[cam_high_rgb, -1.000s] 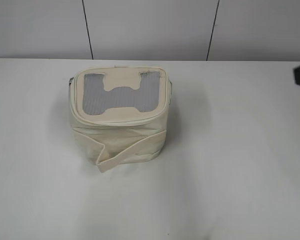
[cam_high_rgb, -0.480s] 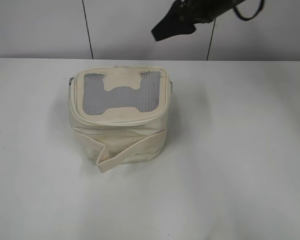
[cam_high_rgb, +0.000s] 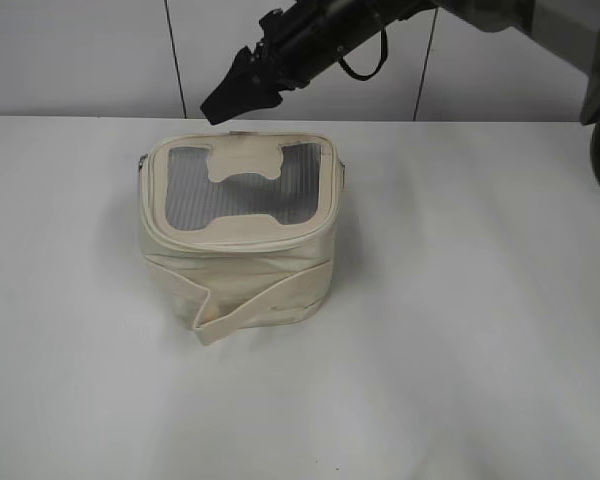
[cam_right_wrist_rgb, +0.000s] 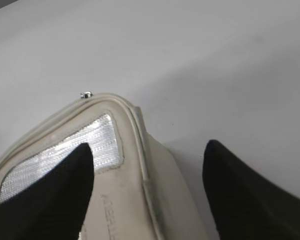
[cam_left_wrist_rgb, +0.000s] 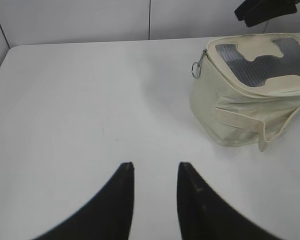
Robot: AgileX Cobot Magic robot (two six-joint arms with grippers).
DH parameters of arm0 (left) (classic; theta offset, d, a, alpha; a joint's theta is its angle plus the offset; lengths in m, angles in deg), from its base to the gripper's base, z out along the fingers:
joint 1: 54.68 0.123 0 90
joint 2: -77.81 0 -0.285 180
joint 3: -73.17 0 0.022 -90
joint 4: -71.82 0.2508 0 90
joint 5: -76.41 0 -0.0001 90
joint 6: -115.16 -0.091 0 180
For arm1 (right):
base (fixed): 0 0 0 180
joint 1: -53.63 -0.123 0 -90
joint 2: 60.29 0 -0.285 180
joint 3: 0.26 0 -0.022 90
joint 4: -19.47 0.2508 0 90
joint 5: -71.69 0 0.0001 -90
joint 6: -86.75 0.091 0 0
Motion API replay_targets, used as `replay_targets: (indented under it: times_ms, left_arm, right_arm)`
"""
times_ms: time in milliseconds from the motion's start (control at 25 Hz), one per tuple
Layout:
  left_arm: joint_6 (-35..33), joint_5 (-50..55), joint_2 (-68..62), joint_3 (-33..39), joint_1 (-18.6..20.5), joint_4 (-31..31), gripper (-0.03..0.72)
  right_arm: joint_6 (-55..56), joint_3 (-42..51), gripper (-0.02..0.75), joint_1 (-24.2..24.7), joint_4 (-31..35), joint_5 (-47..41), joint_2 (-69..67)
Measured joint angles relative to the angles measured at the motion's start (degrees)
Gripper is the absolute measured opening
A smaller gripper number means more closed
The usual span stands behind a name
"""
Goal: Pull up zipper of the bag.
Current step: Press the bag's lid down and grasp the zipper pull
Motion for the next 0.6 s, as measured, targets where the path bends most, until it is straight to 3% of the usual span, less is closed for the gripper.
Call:
replay_targets:
  times_ms: [320,400,520,600]
  left_arm:
    - [0.0,-0.26,-1.05,-0.14,0.0,0.12,0.239]
    - [0.0,-1.59,-3.81,-0.7,0.0,-0.12,0.239]
    - [-0.17,-7.18,-12.27,-1.87,-0.06,-3.4,0.239]
    - [-1.66,-13.43,-19.16,-2.45,-0.63,-7.05,0.239]
  right_arm:
    - [1.05,-0.36,0.438,-1.1,0.19,-0.13,-2.69]
    - [1.25,-0.39,0.361,-1.1,-0.32,-0.13,-2.81]
    - [1.43,-0.39,0.132,-1.1,-0.54,-0.27,-2.88]
    - [1.56,-0.39,0.043,-1.1,-0.59,-0.95,-2.88]
